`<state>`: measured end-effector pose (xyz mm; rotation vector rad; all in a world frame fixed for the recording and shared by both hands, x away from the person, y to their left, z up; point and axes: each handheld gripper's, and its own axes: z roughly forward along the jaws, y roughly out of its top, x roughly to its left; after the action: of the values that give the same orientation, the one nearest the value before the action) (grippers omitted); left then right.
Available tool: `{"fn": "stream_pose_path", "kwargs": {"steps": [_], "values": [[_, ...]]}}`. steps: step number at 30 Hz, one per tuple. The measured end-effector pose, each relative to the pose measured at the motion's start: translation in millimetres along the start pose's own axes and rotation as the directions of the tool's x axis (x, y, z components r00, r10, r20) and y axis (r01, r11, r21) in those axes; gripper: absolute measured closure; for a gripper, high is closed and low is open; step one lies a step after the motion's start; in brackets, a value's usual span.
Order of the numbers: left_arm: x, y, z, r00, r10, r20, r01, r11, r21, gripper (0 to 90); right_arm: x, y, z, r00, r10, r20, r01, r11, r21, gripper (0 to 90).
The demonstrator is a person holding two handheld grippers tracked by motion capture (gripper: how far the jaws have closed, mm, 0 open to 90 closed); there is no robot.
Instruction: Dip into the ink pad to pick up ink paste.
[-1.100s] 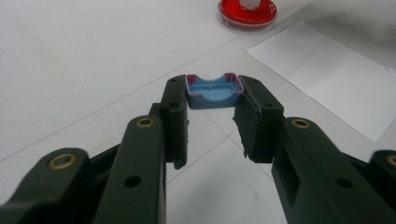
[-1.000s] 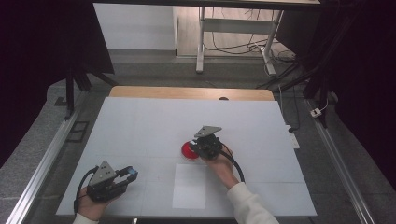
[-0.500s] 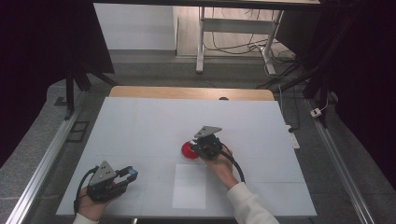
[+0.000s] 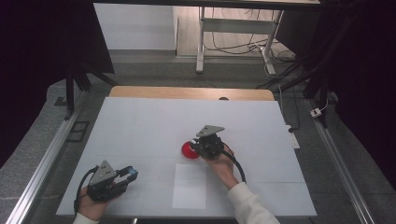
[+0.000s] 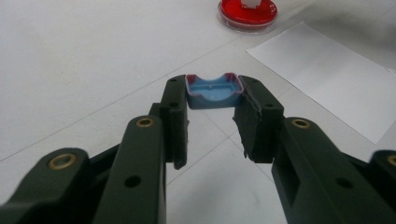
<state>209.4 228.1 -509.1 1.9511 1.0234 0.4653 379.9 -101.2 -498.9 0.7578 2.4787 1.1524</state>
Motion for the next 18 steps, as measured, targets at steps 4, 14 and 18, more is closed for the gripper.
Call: {"fn": "stream_pose_path", "kwargs": {"steps": [4, 14, 18], "values": [[0.1, 0.0, 0.0, 1.0, 0.001, 0.0, -0.001, 1.0, 0.0, 65.1, -4.0, 0.7, -6.1, 0.9993, 0.035, -0.012, -0.036, 0.998, -0.045, 75.2], [-0.3, 0.7, 1.4, 1.0, 0.003, 0.005, -0.003, 1.0, 0.002, 65.1, -9.7, 3.7, -23.4, 0.998, 0.062, -0.011, -0.063, 0.992, -0.109, 75.2], [-0.3, 0.7, 1.4, 1.0, 0.003, 0.005, -0.003, 1.0, 0.001, 65.1, -9.9, 6.7, -30.4, 0.9982, 0.059, -0.008, -0.06, 0.989, -0.132, 75.2]]}}
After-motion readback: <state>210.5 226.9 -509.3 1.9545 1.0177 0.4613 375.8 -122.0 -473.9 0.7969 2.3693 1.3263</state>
